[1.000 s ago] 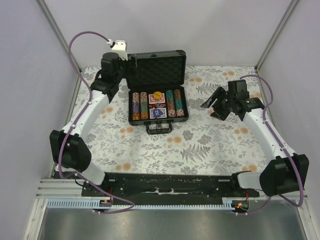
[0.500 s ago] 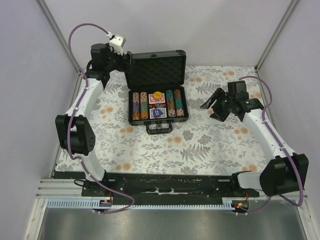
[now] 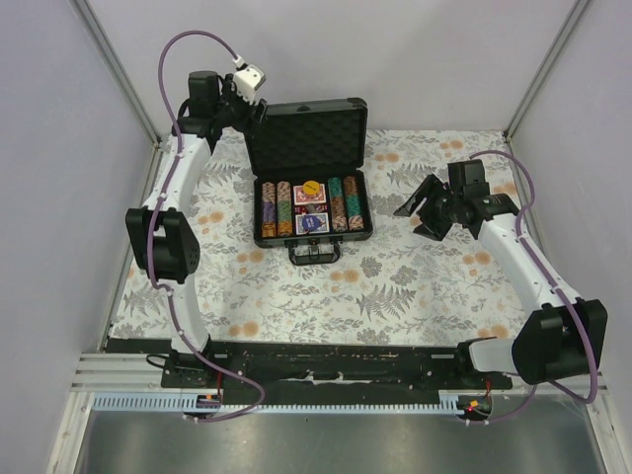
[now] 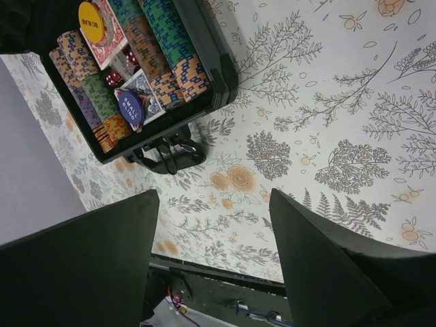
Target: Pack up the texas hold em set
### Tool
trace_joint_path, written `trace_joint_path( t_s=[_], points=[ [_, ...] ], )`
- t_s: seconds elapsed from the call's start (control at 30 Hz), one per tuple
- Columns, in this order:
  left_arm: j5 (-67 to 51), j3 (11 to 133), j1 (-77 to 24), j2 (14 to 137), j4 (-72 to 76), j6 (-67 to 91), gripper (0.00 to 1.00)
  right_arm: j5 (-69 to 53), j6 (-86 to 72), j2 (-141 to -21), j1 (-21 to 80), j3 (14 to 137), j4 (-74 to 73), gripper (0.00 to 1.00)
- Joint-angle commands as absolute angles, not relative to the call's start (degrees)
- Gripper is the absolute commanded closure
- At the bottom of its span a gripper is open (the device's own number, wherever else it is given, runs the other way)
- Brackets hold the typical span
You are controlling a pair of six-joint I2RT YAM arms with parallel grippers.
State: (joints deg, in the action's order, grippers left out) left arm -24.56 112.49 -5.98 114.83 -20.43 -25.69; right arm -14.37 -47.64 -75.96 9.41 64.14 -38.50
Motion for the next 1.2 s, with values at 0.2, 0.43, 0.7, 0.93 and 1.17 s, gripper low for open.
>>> trace_joint_path(
  t_s=[0.2,0.43,0.7,0.93,1.17],
  points=[
    [-26.89,116.99,-6.06,117.42,-31.2,-30.68,0.39,-15.29,-45.97,-76.11,9.4,63.46,-37.27,0.26],
    [-24.18,106.21,-8.34,112.25,-26.21,-23.04,0.46,-15.73,-46.67,-75.5,9.4,62.93,-37.18,0.26],
    [-13.02,84.66,-13.36,99.59,-12.23,-14.52,0.46,-17.05,-47.28,-74.01,9.4,62.58,-37.09,0.27],
    [-0.28,69.11,-16.16,90.19,-6.78,-5.47,0.46,-18.28,-47.55,-71.55,9.4,58.8,-37.09,0.27],
    [15.54,56.36,-22.66,82.98,-2.65,7.29,0.48,-18.46,-48.25,-68.47,9.49,54.59,-35.95,0.27]
  ],
)
